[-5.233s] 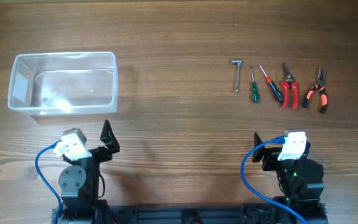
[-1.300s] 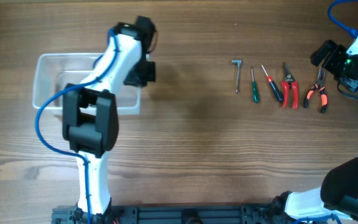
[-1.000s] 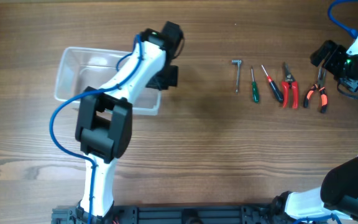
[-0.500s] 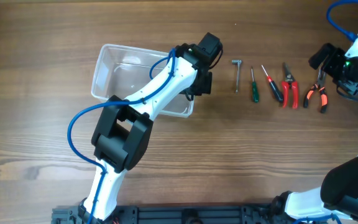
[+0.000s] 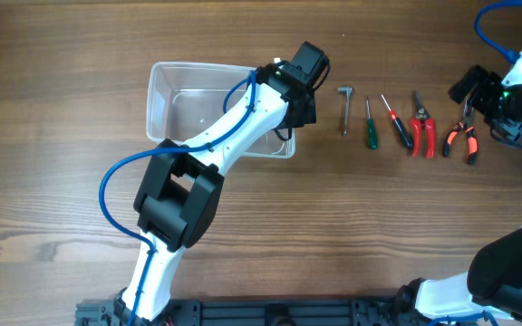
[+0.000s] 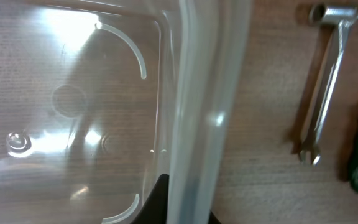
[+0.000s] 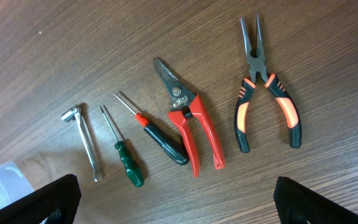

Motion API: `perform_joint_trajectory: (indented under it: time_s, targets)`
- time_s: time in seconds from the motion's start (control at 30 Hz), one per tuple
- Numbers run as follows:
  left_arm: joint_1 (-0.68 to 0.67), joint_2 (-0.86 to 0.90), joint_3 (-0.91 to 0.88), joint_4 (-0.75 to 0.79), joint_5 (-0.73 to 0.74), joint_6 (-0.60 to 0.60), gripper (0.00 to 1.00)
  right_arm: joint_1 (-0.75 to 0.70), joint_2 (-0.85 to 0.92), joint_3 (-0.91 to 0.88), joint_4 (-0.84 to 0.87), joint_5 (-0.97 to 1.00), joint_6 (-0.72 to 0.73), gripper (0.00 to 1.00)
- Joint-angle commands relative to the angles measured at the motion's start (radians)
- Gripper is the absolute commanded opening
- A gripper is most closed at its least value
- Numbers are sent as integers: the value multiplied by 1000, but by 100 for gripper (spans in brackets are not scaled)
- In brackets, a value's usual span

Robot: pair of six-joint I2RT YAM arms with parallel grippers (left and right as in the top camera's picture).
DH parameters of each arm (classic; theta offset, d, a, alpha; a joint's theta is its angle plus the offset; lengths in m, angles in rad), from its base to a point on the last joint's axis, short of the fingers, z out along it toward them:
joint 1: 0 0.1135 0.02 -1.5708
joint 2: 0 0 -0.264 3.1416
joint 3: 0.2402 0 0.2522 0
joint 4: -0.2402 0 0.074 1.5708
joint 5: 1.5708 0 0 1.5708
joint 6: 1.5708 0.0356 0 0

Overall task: Pack container
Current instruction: 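Grip the container rim with the left gripper and drag it rightward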

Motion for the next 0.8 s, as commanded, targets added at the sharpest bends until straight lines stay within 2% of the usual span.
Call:
perform_joint_trajectory:
  time_s: [0.0,0.07,0.13,0.47,0.53,0.63,0.77]
  targets:
    - [-16,13,-1,40,145,-195,4,2,3,16,-3,-21,8,100]
    - [-18,13,-2,39,145,-301,4,2,3,16,-3,-33,9,100]
    - [-19,13,-2,39,145,-340,4,2,3,16,-3,-32,12,100]
    - [-37,12,-1,53,183,-356,4,2,3,16,-8,-33,12,100]
    - [-43,12,-1,67,192,-322,4,2,3,16,-8,-32,12,100]
    - [-56,12,-1,97,232,-203,4,2,3,16,-8,-33,12,100]
    - [-73,12,-1,98,232,-166,4,2,3,16,-12,-33,13,100]
